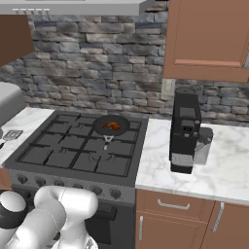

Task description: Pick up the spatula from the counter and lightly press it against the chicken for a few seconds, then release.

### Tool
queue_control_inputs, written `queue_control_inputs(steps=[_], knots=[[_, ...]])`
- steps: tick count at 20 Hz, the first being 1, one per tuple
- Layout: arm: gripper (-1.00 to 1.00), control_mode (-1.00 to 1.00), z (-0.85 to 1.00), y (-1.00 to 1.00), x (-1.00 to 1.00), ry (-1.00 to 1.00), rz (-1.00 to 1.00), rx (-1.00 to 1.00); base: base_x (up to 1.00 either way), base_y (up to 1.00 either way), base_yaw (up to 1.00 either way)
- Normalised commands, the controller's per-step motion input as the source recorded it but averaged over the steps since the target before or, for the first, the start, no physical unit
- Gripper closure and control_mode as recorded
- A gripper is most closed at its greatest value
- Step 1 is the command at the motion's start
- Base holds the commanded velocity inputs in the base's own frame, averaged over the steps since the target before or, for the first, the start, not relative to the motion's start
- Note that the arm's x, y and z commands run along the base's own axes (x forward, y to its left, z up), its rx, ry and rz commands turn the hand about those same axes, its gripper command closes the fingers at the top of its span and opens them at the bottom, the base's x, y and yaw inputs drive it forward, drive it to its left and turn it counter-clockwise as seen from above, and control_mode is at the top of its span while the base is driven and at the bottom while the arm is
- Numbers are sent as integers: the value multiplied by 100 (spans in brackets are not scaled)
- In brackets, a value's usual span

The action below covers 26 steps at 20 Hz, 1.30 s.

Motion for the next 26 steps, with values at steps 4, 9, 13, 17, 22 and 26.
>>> queue_control_inputs(steps=[4, 9, 13, 17, 22, 26], knots=[[-100, -100, -6, 20, 19, 0, -2, 0, 0, 0, 0], [-100, -100, -13, 16, 17, 0, -5, 0, 0, 0, 0], [-100, -100, -18, 19, 13, 0, -7, 0, 0, 0, 0], [-100, -100, -19, 19, 9, 0, -7, 0, 0, 0, 0], [-100, -100, -12, 8, 12, 3, -3, 3, 0, 0, 0], [-100, -100, -6, 2, 20, 8, -4, 5, 0, 0, 0]])
